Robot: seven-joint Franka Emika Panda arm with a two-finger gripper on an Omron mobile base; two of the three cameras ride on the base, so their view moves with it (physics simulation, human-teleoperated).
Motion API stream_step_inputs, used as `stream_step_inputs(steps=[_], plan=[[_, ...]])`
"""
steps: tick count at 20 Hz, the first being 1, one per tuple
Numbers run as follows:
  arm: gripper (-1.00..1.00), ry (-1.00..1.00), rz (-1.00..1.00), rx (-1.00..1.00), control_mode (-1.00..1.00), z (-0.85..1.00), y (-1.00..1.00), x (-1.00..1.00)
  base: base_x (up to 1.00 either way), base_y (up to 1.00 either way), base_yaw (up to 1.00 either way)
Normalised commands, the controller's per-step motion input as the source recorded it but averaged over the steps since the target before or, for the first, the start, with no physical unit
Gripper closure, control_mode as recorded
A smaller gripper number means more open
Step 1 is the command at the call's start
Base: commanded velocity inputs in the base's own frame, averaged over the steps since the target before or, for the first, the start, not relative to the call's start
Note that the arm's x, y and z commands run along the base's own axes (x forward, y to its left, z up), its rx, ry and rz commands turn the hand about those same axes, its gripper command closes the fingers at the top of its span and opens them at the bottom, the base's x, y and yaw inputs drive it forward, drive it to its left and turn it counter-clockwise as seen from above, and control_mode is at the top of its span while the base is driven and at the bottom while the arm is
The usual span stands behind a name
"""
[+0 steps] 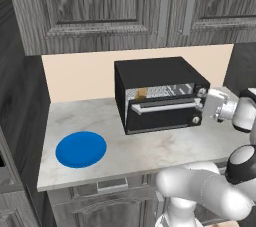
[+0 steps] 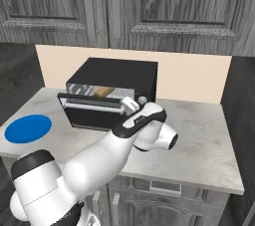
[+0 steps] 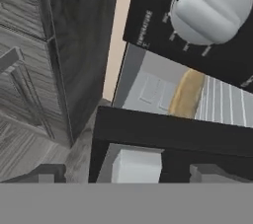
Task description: Pull the toaster oven rack outwards. Pick up the baguette from the plate and place it on the toaster oven rack. Close the toaster oven door fully and set the temperature to the lowest setting.
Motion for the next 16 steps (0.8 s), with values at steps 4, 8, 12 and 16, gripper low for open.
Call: stream_step_inputs(steps=[4, 8, 12, 16], plan=[[-1.0, -0.36, -0.04, 0.0, -1.0, 0.23, 0.26, 0.16, 0.0, 0.0, 0.0], [-1.0, -0.3, -0.07, 0.0, -1.0, 0.22, 0.32, 0.17, 0.0, 0.0, 0.0], [-1.0, -0.1, -0.13, -0.02, -1.0, 0.11, 0.33, 0.04, 0.0, 0.0, 0.0], [-1.0, 0.11, -0.22, -0.15, -1.0, 0.06, 0.12, 0.0, 0.0, 0.0, 0.0]])
